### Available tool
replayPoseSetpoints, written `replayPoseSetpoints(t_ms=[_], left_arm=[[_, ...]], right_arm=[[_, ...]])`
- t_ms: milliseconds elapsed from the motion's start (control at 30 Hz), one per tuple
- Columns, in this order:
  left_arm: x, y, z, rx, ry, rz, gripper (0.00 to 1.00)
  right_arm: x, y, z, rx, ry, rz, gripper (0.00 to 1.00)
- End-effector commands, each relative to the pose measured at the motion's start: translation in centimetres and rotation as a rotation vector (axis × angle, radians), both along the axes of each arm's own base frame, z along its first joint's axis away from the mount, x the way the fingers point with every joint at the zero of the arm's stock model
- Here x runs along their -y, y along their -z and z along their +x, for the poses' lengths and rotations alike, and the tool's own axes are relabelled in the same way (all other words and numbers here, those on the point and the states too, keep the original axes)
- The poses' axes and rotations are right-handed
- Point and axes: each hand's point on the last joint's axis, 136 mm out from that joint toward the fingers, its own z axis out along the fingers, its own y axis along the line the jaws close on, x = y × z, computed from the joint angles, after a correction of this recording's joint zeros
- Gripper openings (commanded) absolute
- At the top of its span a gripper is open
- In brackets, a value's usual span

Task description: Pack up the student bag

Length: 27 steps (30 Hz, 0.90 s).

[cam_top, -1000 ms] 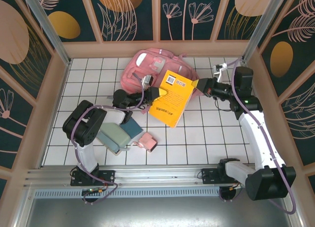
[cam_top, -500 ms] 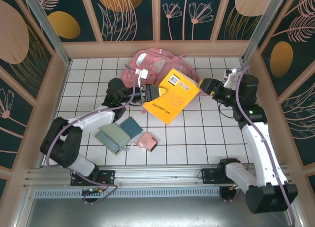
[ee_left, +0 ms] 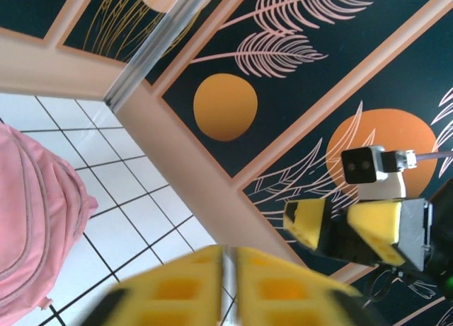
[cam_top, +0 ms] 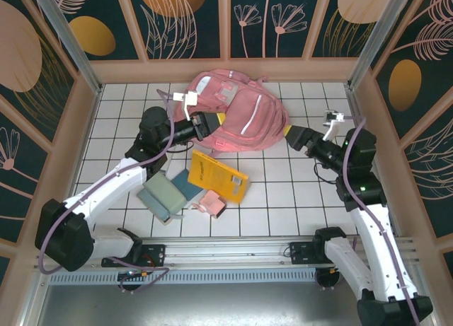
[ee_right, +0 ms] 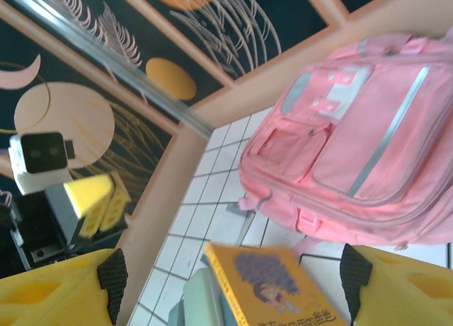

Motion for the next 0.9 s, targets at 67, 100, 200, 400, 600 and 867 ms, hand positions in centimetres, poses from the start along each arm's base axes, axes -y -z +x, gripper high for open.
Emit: replayPoseSetpoints(t_ms=[67,100,200,400,600,867], left_arm=[[-0.7,-0.5,-0.6,-0.004,-0.02,-0.031,0.0],[-0.7,-0.4,-0.8,-0.007,-0.011,-0.036,0.0],[-0.4,-0.1,-1.1,-0.017,0.015,-0.039,0.0],[-0.6,-0.4,-1.8,-0.004,0.027,-0.053,0.0],[-0.9,-0.8,-2.5,0.009,0.038,-0.073,0.0],[-3.8,6.6,1.4,-0.136,-0.232,0.258,0.24]], right_arm=[[-2.8,-1.5,-1.0,0.08,-0.057,0.042,0.81],[-3.6,-1.7,-1.4,0.092,-0.085,0.065,0.8],[-5.1,-1.4,-1.6,0.08,-0.106,0.045,0.8],[-6.8,-0.2,-1.8,0.056,-0.11,-0.024,0.83],[-7.9,1.1,-1.0,0.021,-0.127,-0.065,0.87],[-9.5,7.5,-1.4,-0.103,-0.245,-0.229,0.87]])
